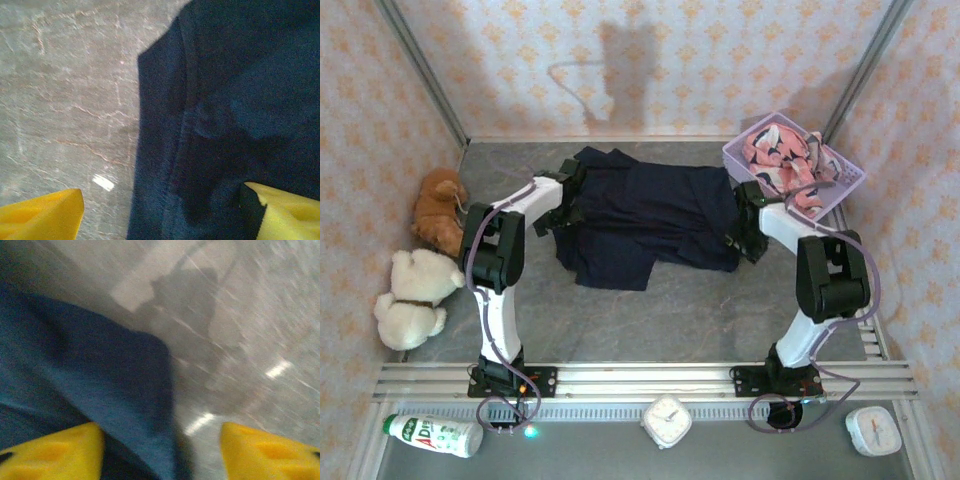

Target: Fold and stack the mixed laundry pile

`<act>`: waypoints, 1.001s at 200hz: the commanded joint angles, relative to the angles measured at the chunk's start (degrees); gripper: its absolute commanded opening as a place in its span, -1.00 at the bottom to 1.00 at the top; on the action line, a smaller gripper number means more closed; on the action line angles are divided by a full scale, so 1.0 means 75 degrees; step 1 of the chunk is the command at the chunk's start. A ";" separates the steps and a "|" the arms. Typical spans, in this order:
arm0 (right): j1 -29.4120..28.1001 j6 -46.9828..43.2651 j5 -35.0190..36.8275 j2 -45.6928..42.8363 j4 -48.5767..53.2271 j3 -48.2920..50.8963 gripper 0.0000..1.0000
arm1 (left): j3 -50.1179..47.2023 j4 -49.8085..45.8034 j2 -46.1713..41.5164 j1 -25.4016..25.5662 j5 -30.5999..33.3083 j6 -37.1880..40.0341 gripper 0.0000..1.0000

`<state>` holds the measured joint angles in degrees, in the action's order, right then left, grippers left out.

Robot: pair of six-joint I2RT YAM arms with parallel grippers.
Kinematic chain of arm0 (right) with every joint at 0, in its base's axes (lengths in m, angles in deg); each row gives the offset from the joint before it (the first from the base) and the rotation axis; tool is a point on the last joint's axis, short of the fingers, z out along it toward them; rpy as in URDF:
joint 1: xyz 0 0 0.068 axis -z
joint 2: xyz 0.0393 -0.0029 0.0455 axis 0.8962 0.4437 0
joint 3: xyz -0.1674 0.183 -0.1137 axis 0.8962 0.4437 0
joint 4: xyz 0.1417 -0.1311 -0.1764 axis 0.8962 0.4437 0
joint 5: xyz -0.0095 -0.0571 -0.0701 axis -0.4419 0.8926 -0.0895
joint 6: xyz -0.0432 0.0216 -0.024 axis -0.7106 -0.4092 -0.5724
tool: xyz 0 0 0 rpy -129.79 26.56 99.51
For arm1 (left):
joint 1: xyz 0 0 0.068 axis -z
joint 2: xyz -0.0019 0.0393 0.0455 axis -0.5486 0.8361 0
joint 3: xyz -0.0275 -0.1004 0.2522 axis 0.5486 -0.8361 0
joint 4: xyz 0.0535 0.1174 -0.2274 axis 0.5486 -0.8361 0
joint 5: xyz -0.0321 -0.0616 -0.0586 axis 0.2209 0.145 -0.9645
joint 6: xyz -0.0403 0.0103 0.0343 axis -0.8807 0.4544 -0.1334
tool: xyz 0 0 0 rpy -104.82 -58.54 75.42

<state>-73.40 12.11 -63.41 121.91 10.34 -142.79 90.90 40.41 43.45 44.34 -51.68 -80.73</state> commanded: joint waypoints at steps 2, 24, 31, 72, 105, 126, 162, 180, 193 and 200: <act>-0.0354 -0.0448 0.0558 -0.1463 -0.0297 0.0410 0.38 | 0.0089 -0.0493 -0.0187 -0.0029 -0.0045 0.0316 0.67; -0.1112 -0.1417 0.0782 -0.1830 -0.0101 -0.0026 0.36 | -0.0269 -0.0358 -0.0830 -0.0010 -0.0543 0.0251 0.72; -0.1362 -0.1628 0.0801 -0.1728 0.0049 -0.0265 0.34 | -0.0407 -0.0307 -0.1166 0.0003 -0.0680 0.0235 0.74; -0.2692 -0.1681 0.0508 -0.0678 -0.0065 -0.1002 0.17 | -0.1246 -0.0255 -0.2429 0.0009 -0.1236 0.0186 0.78; -0.3470 -0.1417 0.0564 0.0350 0.0038 -0.1521 0.10 | -0.1919 -0.0226 -0.3134 0.0011 -0.1347 0.0201 0.80; -0.3496 -0.1085 0.1014 0.0978 0.0581 -0.1942 0.03 | -0.2311 -0.0177 -0.3384 0.0006 -0.1381 0.0147 0.79; -0.3495 -0.0761 0.0993 0.1531 0.0649 -0.2174 -0.39 | -0.2915 0.0167 -0.3550 0.0012 -0.1395 -0.0032 0.79; -0.3496 -0.0623 0.1275 0.1460 0.0912 -0.2374 -0.81 | -0.2964 0.0314 -0.3342 0.0005 -0.1398 -0.0097 0.79; -0.3474 -0.0555 0.1449 0.1092 0.1007 -0.2372 -1.00 | -0.2927 0.0462 -0.3144 0.0003 -0.1477 -0.0202 0.78; -0.3440 -0.0545 0.1484 0.0807 0.1036 -0.2348 -1.00 | -0.2899 0.0572 -0.3026 0.0006 -0.1548 -0.0288 0.77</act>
<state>-99.82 5.86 -57.07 133.01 14.62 -158.79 68.96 41.21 18.88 44.15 -62.35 -80.57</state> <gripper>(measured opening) 0.046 0.893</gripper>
